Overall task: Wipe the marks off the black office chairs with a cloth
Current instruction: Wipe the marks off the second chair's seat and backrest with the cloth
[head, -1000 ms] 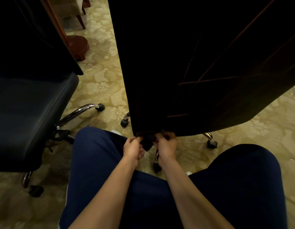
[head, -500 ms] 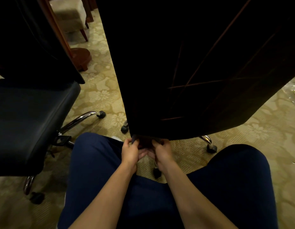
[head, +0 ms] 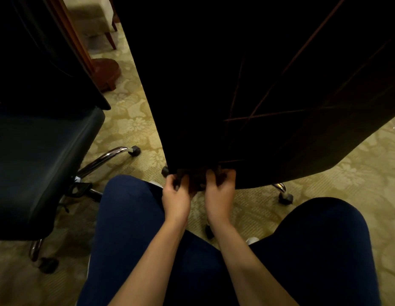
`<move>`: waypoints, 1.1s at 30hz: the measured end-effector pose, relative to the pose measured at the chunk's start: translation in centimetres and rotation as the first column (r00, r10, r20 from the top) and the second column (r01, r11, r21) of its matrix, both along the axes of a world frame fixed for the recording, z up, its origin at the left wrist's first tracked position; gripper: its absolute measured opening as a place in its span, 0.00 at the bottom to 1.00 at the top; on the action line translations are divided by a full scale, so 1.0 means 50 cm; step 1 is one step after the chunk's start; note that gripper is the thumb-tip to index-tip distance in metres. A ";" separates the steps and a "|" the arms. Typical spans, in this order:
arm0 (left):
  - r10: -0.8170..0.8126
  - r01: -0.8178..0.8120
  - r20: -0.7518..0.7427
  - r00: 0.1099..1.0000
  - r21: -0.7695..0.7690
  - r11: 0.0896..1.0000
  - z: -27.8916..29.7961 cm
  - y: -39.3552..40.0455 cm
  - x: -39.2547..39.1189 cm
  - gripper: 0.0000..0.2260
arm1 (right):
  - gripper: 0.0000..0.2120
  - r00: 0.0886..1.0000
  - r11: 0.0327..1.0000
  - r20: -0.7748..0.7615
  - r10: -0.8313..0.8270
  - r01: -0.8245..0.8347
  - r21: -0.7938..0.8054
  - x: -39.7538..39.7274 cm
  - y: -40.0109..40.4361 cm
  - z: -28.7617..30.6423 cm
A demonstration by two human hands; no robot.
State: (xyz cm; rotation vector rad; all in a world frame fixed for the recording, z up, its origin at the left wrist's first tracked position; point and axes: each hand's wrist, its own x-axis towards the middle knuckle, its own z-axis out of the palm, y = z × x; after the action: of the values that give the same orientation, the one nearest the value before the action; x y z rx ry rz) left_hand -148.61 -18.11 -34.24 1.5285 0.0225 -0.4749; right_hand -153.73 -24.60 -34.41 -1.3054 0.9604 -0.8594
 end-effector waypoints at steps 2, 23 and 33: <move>-0.031 0.032 -0.108 0.994 0.008 0.999 -0.019 0.002 -0.004 0.07 | 0.09 0.999 0.995 -0.050 0.022 -0.017 0.094 -0.016 0.007 -0.040; 0.043 -0.047 -0.167 0.985 -0.017 0.999 -0.006 -0.045 -0.077 0.08 | 0.09 0.995 0.937 0.095 0.027 -0.058 0.344 -0.052 -0.030 -0.017; 0.187 -0.181 0.083 0.979 -0.072 0.981 0.066 -0.062 -0.044 0.08 | 0.13 0.980 0.973 0.160 -0.118 0.082 0.215 -0.007 -0.025 0.072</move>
State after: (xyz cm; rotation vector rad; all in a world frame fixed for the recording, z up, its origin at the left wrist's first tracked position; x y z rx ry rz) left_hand -150.80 -21.21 -30.97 1.4668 0.0776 -0.2572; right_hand -154.07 -25.85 -30.82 -0.9949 0.9576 -0.9084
